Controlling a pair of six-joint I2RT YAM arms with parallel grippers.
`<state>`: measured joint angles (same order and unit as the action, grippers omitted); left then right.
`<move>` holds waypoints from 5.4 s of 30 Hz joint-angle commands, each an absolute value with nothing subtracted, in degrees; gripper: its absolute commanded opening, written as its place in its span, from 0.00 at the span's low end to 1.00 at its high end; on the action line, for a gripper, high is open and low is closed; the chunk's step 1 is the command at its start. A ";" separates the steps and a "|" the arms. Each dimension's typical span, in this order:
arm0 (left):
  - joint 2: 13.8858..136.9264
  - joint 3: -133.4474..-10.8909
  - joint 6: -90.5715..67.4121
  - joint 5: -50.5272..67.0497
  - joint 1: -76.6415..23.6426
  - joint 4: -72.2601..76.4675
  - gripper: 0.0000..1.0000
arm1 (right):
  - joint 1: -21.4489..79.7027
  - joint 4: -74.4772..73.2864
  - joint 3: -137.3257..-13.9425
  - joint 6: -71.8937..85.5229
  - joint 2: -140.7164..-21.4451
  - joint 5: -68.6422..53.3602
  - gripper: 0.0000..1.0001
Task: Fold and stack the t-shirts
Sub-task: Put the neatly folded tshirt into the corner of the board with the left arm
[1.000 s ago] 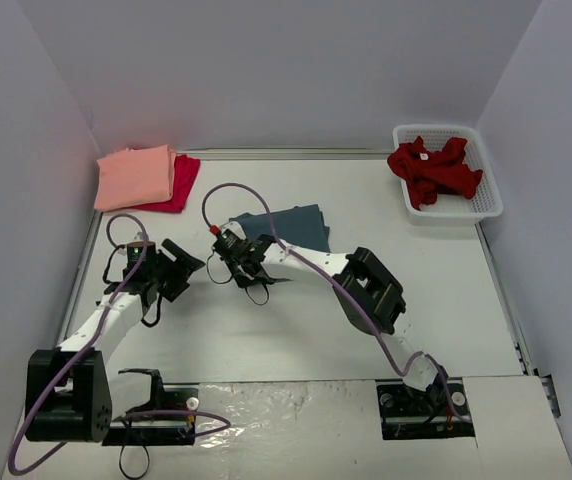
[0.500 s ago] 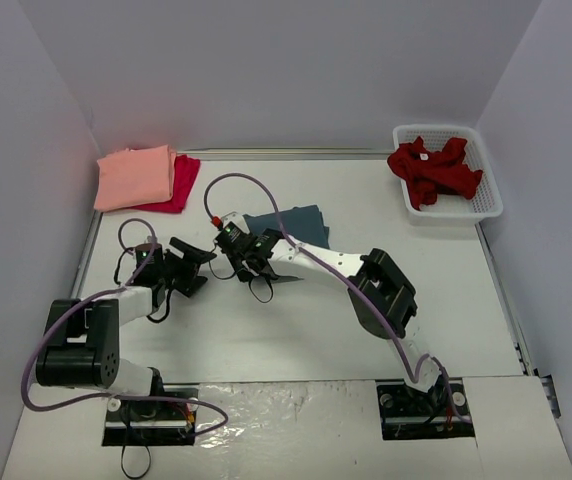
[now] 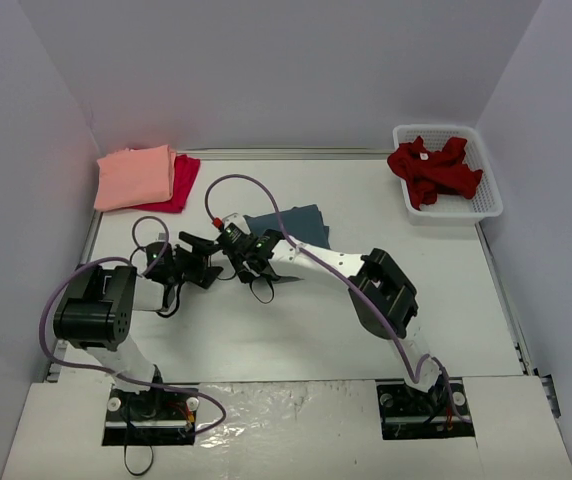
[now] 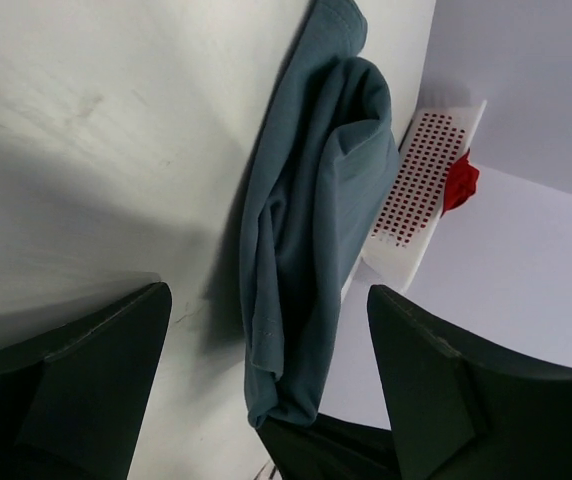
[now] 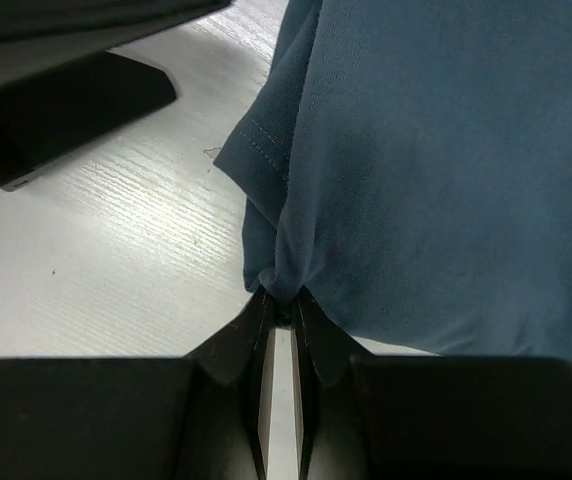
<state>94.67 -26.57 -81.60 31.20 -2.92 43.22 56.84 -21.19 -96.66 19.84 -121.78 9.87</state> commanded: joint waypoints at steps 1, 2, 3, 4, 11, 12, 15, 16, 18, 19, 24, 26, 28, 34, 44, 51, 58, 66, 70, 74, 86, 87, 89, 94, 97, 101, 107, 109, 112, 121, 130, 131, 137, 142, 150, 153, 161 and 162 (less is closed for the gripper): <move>98.24 -28.12 -85.77 32.69 -4.83 52.80 0.79 | 57.39 -22.85 -96.68 19.78 -116.90 10.99 0.00; 99.13 -28.39 -86.22 33.13 -5.18 53.95 0.80 | 57.39 -22.94 -96.59 19.78 -116.81 10.99 0.00; 99.92 -28.56 -86.74 33.66 -5.53 55.97 0.80 | 57.39 -22.85 -96.59 19.78 -116.55 10.99 0.00; 101.32 -28.74 -87.44 33.66 -6.15 56.68 0.80 | 57.39 -22.94 -96.59 19.69 -116.37 10.99 0.00; 105.03 -29.53 -89.12 33.14 -8.26 60.73 0.83 | 57.48 -22.94 -96.33 19.51 -115.49 10.46 0.00; 105.12 -29.53 -89.12 32.96 -8.44 60.99 0.84 | 57.48 -22.94 -96.24 19.51 -115.31 10.46 0.00; 105.64 -30.41 -88.77 32.78 -8.88 60.38 0.84 | 57.57 -22.94 -95.98 19.42 -114.96 10.55 0.00; 105.99 -30.67 -88.86 32.61 -9.05 60.47 0.84 | 57.66 -22.94 -95.80 19.42 -114.87 10.55 0.00; 106.35 -31.37 -89.03 32.26 -9.84 60.73 0.84 | 57.66 -22.85 -95.54 19.34 -114.70 10.81 0.00; 106.52 -31.55 -89.03 32.17 -10.10 60.73 0.84 | 57.66 -22.85 -95.28 19.34 -114.70 10.81 0.00; 107.49 -32.78 -89.12 31.20 -12.21 60.73 0.80 | 57.66 -22.85 -94.66 19.34 -114.43 11.60 0.00; 107.93 -32.87 -89.12 31.20 -12.65 61.17 0.78 | 57.66 -22.85 -94.48 19.25 -114.35 11.69 0.00; 108.46 -32.78 -89.30 30.85 -13.27 61.52 0.75 | 57.66 -22.85 -94.39 19.25 -114.17 11.78 0.00; 108.37 -32.08 -88.86 30.32 -13.45 62.14 0.66 | 57.66 -22.76 -94.04 19.07 -114.08 11.95 0.00; 107.75 -34.62 -85.88 29.53 -14.06 58.28 0.46 | 57.66 -22.76 -93.08 19.07 -112.94 12.22 0.00; 108.19 -36.03 -85.08 29.79 -14.68 57.13 0.46 | 57.66 -22.76 -92.64 18.98 -112.85 12.30 0.00; 109.16 -35.95 -85.78 30.50 -15.12 59.24 0.40 | 57.66 -22.41 -92.37 18.98 -113.20 12.13 0.00; 108.20 -35.95 -85.43 30.94 -15.29 59.77 0.16 | 57.66 -22.33 -92.37 19.07 -113.29 12.57 0.00; 108.19 -36.12 -85.43 31.55 -15.29 59.94 0.11 | 57.66 -22.50 -92.46 19.25 -113.47 12.48 0.45; 108.19 -36.38 -85.34 31.90 -15.29 59.86 0.10 | 57.74 -22.50 -91.67 19.51 -112.25 11.87 0.77; 103.37 -38.84 -78.06 31.47 -15.47 45.65 0.05 | 57.83 -27.33 -87.36 20.74 -101.61 15.64 0.90; 101.97 -40.24 -76.74 31.12 -15.47 43.01 0.05 | 57.75 -28.29 -87.28 20.48 -100.47 16.43 0.90; 100.47 -42.09 -72.00 30.68 -15.47 33.81 0.04 | 57.66 -29.00 -86.84 20.13 -99.67 17.40 0.92; 96.86 -47.10 -64.17 29.18 -15.29 21.64 0.04 | 56.69 -29.27 -84.64 20.13 -98.09 18.89 0.93; 96.85 -51.58 -60.31 28.57 -15.21 13.64 0.04 | 56.51 -29.27 -83.67 20.30 -98.00 19.07 0.94; 97.73 -55.62 -57.75 27.42 -15.03 7.75 0.05 | 56.51 -29.09 -82.62 20.65 -97.74 20.30 0.94; 100.11 -61.78 -53.01 26.20 -14.33 0.19 0.05 | 55.81 -28.65 -80.42 20.22 -96.95 20.92 0.95; 100.72 -65.55 -50.47 24.18 -14.33 -4.11 0.05 | 55.20 -28.13 -79.29 20.13 -96.59 20.74 0.95; 102.39 -71.51 -46.43 21.45 -14.24 -10.35 0.09 | 54.23 -27.25 -78.05 19.69 -95.80 20.13 0.95; 110.82 -88.93 -37.28 15.92 -14.33 -27.83 0.08 | 50.89 -24.44 -74.18 18.55 -93.96 17.67 0.95; 119.88 -108.00 -30.50 10.55 -14.85 -41.29 0.08 | 47.20 -22.15 -71.98 17.23 -93.87 15.03 0.96; 121.01 -109.32 -30.15 10.02 -14.94 -42.00 0.08 | 47.02 -21.71 -71.81 17.05 -93.95 14.86 0.95; 124.10 -117.41 -27.69 6.16 -14.94 -46.58 0.02 | 45.88 -20.92 -71.63 16.44 -95.18 13.71 0.95; 126.38 -125.04 -25.58 4.40 -14.94 -49.91 0.03 | 44.65 -20.04 -70.84 16.00 -96.41 12.66 0.98; 131.30 -139.03 -21.36 0.71 -13.98 -56.06 0.02 | 43.42 -19.51 -69.88 15.29 -97.47 11.34 1.00; 133.94 -145.18 -19.52 -1.13 -13.71 -58.44 0.02 | 43.15 -19.51 -69.61 15.29 -97.91 11.16 1.00; 135.97 -149.41 -16.70 -3.43 -11.08 -58.54 0.03 | 42.98 -19.42 -69.87 15.21 -100.02 10.46 1.00; 135.88 -149.33 -16.53 -3.08 -10.73 -58.10 0.02 | 42.98 -19.25 -70.05 15.12 -100.45 10.20 1.00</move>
